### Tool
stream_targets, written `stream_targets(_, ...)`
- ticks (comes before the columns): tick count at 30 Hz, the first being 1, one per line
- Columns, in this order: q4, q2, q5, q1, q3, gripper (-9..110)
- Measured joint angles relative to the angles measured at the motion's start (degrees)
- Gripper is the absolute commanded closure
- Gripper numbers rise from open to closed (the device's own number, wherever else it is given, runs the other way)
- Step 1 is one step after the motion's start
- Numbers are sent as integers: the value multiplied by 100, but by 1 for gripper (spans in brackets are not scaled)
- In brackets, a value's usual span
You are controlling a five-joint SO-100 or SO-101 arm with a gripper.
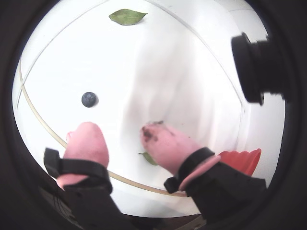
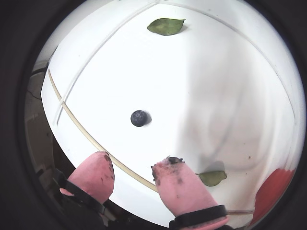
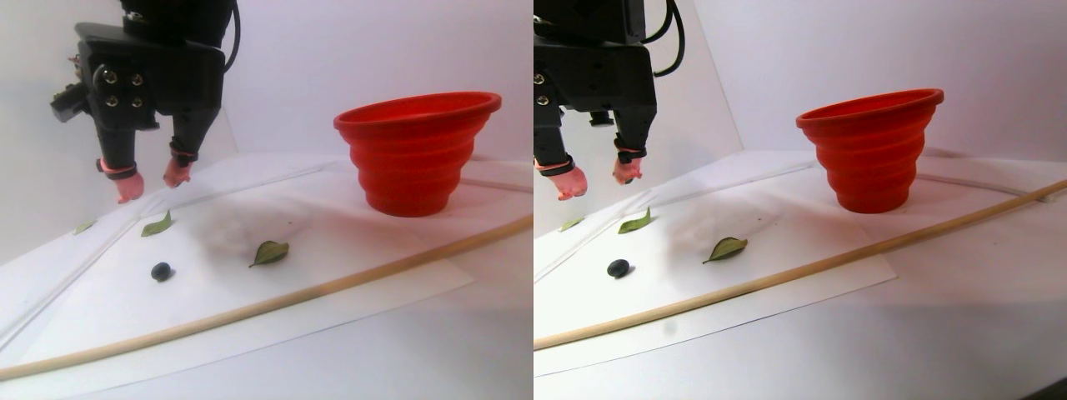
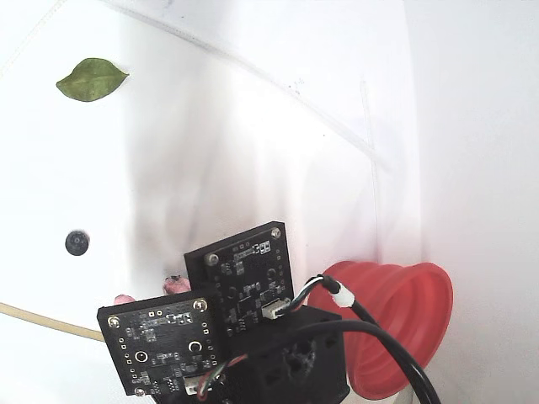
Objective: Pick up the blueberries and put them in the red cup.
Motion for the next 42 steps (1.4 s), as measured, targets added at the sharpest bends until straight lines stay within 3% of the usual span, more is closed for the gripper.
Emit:
stream_targets(20, -1740, -2030, -334, -9, -290, 86)
stream_targets(42, -2373, -3041, -396, -9, -694, 85)
